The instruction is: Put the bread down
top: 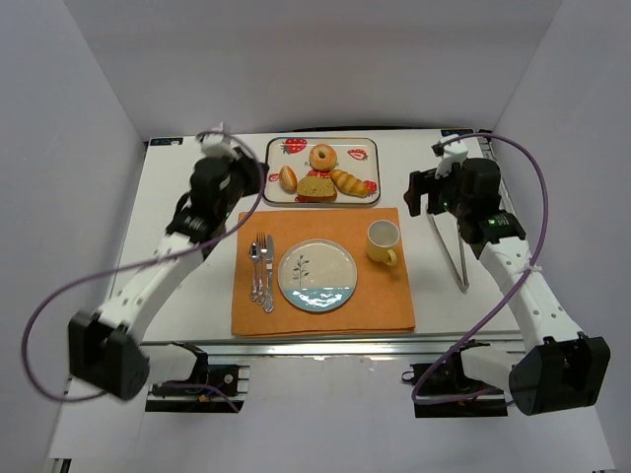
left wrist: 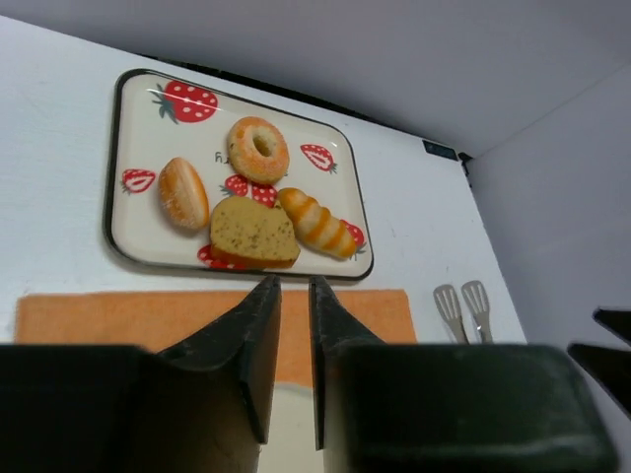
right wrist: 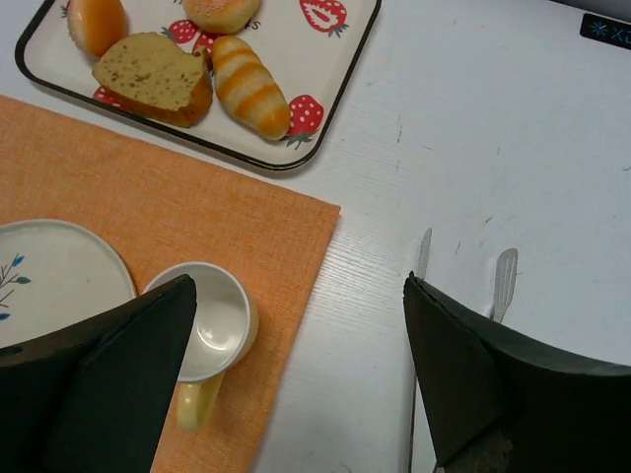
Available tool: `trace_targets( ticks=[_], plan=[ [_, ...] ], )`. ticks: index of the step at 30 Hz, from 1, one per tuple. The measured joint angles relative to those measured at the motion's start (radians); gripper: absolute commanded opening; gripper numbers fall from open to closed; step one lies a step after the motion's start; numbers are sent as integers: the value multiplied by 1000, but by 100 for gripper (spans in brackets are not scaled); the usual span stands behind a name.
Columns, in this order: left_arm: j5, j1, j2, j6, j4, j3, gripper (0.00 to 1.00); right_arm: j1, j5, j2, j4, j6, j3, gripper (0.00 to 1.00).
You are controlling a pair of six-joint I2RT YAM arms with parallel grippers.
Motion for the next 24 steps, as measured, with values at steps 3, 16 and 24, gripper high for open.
trace_targets(
  ticks=[3,16,24],
  plan=[
    [-18,3,-229,-31,24,-195,77,-23,-71,14,-4,-22,8,69],
    [-76,5,-715,-163,-167,-603,61,-240,-373,187,-144,-223,69,89],
    [-92,5,-903,-251,-220,-721,79,-431,-285,358,-226,-312,64,89]
  ],
)
